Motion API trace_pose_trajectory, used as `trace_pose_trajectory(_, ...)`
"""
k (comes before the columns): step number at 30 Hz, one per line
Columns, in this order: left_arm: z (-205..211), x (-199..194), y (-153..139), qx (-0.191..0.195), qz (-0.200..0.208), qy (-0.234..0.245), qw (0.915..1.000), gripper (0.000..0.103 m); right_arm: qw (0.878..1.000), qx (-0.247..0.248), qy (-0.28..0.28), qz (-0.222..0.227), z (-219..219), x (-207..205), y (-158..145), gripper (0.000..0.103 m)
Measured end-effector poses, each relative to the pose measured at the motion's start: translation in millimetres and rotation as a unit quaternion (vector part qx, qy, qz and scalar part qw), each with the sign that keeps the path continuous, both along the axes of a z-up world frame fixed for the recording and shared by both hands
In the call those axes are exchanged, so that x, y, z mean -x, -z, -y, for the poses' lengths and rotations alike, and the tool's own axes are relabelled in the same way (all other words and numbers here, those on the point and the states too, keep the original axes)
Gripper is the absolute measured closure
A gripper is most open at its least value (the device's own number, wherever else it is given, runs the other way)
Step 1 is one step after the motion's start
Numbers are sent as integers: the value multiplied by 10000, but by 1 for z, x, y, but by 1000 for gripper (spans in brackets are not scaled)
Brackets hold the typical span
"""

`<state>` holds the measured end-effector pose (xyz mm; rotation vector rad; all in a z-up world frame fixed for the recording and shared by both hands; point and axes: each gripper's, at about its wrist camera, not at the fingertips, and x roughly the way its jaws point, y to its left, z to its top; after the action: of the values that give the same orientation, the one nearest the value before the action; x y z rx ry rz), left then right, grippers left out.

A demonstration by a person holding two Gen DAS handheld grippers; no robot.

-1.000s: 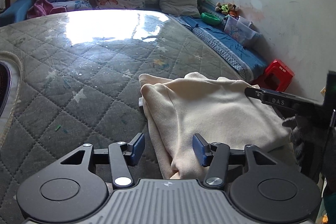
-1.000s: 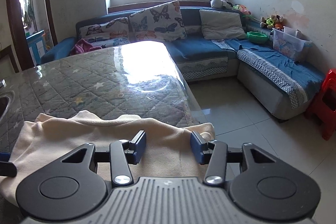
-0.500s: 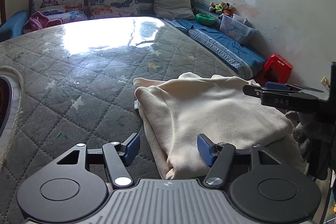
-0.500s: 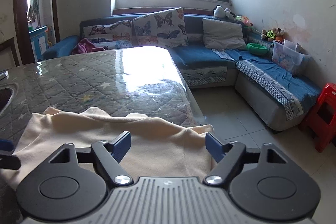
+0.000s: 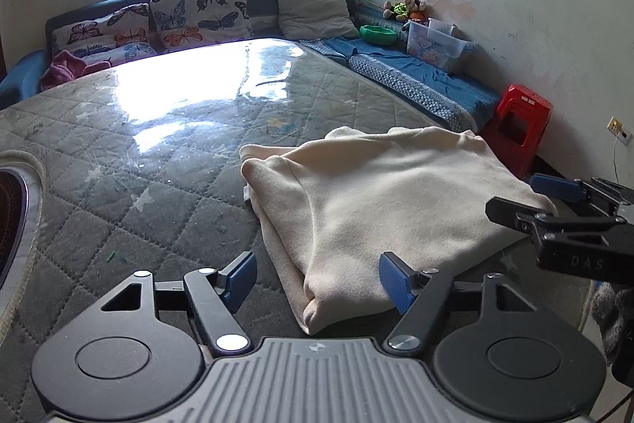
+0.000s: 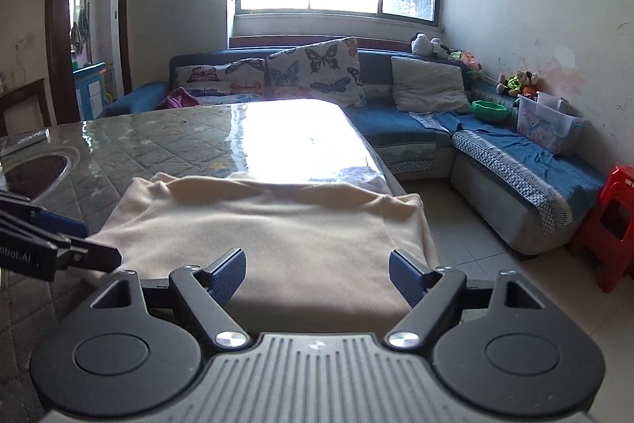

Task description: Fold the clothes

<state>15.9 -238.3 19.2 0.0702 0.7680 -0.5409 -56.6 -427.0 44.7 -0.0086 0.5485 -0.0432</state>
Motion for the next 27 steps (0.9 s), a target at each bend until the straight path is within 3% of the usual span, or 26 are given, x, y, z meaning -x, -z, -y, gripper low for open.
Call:
trace_pose_trajectory(11,-4,0,3,6,-21,-54,10000,29,9997,-91,204,52,10,7,2,21)
trace_pose_trajectory(16,-5,2,2,-8,1,-98,10000,29,9994,-43,334,-19,11,2,8,17)
trace_pose_trajectory(23,-6,8,0,-20,58,-86,9999,26,9989,-8,477,38,10,8,8,0)
trace_pose_trajectory(27,-7,13,-1,-12,99,-91,9999,21,9987,-37,494,68,9,10,6,0)
